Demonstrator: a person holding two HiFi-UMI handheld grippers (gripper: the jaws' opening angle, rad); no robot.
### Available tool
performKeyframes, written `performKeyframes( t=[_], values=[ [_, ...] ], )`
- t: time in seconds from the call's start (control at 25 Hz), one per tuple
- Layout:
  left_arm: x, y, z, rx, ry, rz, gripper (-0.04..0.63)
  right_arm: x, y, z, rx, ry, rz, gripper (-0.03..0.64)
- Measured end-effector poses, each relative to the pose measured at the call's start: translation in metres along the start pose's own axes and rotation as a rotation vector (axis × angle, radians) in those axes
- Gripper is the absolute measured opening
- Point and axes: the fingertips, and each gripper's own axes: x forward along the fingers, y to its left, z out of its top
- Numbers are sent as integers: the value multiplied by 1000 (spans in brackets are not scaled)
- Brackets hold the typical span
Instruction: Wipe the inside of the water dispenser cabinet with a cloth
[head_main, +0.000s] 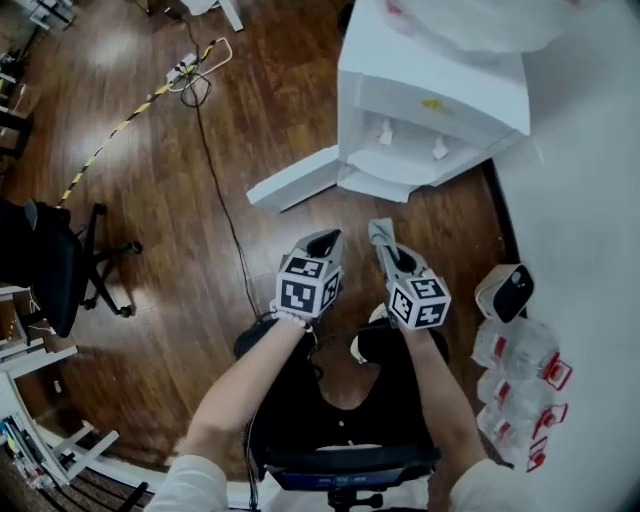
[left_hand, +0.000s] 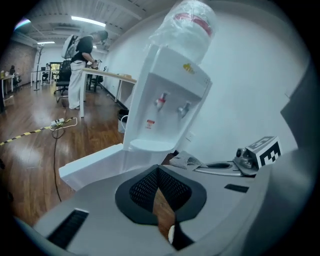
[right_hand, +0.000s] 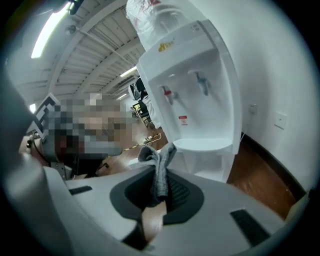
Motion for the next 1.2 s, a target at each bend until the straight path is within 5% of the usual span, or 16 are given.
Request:
performKeyframes(
  t=[0.36, 0.68, 0.76, 0.88, 1.04, 1.2],
  values=[
    [159, 118, -85, -2, 28, -75, -3, 206, -103, -88, -5, -152, -21, 32],
    [239, 134, -94, 81, -5, -194, -3, 302, -160, -86, -89, -371, -8, 32],
    [254, 145, -86, 109, -13, -165, -3, 312, -171, -84, -82, -463, -14, 32],
    [254, 140, -73, 39, -34, -140, -3, 320, -179, -76, -114, -554, -21, 34],
    [235, 122, -72, 147, -83, -85, -3, 309, -175, -50, -156, -631, 26, 34],
    [231, 152, -71, 108, -88, -1, -2, 310, -161, -22, -193, -674, 58, 34]
  ],
)
